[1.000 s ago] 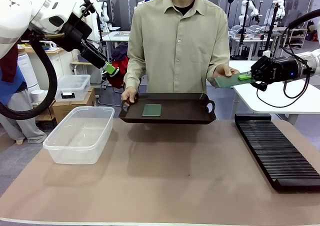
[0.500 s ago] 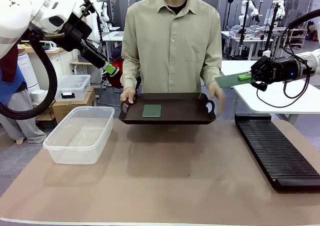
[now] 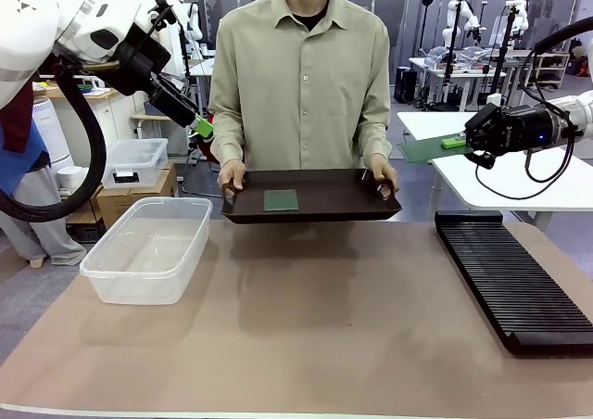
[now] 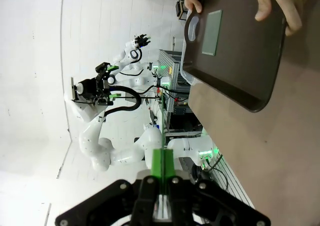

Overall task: Sort PCBs into racks and boxes based on the side picked up.
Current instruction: If the short side of the Blank PCB is picked up, insert it into the PCB Rack ; if the long side is picked up, place it in the Organizing box.

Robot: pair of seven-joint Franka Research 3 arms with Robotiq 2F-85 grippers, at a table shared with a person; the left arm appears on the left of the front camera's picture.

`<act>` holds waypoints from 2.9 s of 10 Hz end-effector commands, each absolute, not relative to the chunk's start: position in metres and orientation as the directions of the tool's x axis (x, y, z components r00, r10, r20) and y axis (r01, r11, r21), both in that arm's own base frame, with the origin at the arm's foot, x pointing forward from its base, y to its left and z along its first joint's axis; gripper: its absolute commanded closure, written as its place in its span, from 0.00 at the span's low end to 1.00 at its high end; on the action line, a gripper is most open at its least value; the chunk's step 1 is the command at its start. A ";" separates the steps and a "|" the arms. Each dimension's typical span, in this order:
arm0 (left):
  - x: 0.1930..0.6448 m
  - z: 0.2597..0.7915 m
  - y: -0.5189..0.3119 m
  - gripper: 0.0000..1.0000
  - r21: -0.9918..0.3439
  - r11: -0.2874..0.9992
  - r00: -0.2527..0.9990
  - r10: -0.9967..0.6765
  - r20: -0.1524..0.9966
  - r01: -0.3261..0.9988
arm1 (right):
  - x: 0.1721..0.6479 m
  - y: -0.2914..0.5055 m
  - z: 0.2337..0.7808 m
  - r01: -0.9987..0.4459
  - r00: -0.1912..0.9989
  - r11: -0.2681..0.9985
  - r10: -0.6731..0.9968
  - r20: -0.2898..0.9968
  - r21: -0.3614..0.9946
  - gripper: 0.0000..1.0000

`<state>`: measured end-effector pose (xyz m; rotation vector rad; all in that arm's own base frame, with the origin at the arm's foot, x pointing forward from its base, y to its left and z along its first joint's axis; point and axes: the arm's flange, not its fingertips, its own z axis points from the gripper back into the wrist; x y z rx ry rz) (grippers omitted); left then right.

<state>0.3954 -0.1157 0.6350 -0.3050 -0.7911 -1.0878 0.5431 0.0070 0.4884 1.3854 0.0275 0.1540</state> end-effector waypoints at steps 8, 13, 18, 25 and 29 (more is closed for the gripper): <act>0.396 0.633 -0.114 0.00 0.135 0.450 0.227 -0.661 0.715 0.883 | 0.550 -0.022 0.498 -0.266 0.957 0.161 0.163 0.240 0.951 0.98; 0.396 0.633 -0.114 0.00 0.135 0.450 0.227 -0.661 0.715 0.883 | 0.555 -0.091 0.506 -0.738 0.675 0.163 0.184 0.714 0.655 0.98; 0.396 0.633 -0.114 0.00 0.135 0.450 0.227 -0.661 0.715 0.883 | 0.560 -0.120 0.513 -0.884 0.464 0.190 0.245 0.851 0.427 0.98; 0.396 0.633 -0.114 0.00 0.135 0.450 0.227 -0.661 0.715 0.883 | 0.589 -0.144 0.481 -0.972 0.232 0.046 0.310 0.922 0.230 0.98; 0.396 0.633 -0.114 0.00 0.135 0.450 0.227 -0.661 0.715 0.883 | 0.620 -0.178 0.432 -0.996 -0.072 -0.078 0.356 0.932 -0.047 0.98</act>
